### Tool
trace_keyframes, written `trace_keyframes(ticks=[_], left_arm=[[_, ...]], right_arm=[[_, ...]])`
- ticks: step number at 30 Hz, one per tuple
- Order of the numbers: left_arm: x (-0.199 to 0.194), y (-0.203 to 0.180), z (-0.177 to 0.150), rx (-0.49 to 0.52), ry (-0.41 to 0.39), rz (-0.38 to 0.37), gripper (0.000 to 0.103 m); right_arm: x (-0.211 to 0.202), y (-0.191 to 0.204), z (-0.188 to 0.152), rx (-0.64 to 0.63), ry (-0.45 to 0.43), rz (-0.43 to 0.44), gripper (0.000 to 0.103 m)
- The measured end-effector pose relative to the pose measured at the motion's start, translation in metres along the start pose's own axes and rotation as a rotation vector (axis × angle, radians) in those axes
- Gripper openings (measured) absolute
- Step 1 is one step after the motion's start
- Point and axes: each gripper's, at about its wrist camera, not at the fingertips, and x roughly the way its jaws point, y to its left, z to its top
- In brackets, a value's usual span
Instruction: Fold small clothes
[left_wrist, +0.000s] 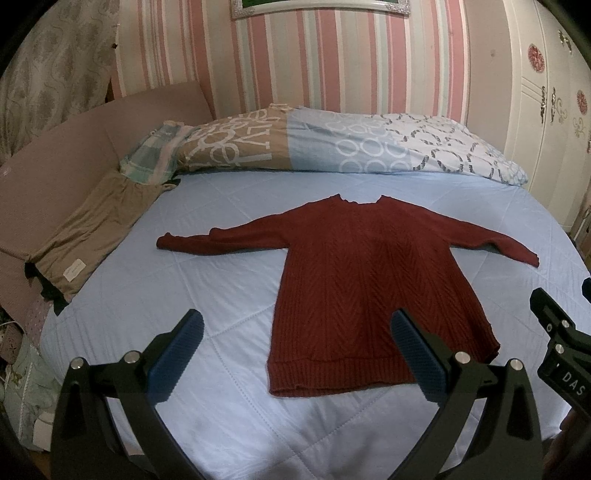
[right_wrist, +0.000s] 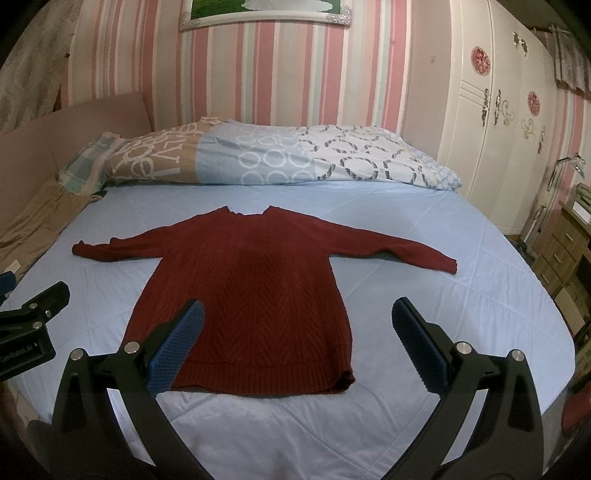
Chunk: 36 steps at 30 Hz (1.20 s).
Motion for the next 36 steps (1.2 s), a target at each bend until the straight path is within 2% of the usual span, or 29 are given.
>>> trace_keyframes(ticks=[36], left_arm=[[-0.0018,-0.0032,0.0053,0.003,-0.001,-0.003,0.102]], right_arm=[[-0.0018,-0.0035,0.0006,-0.006,-0.004,-0.007,0.1]])
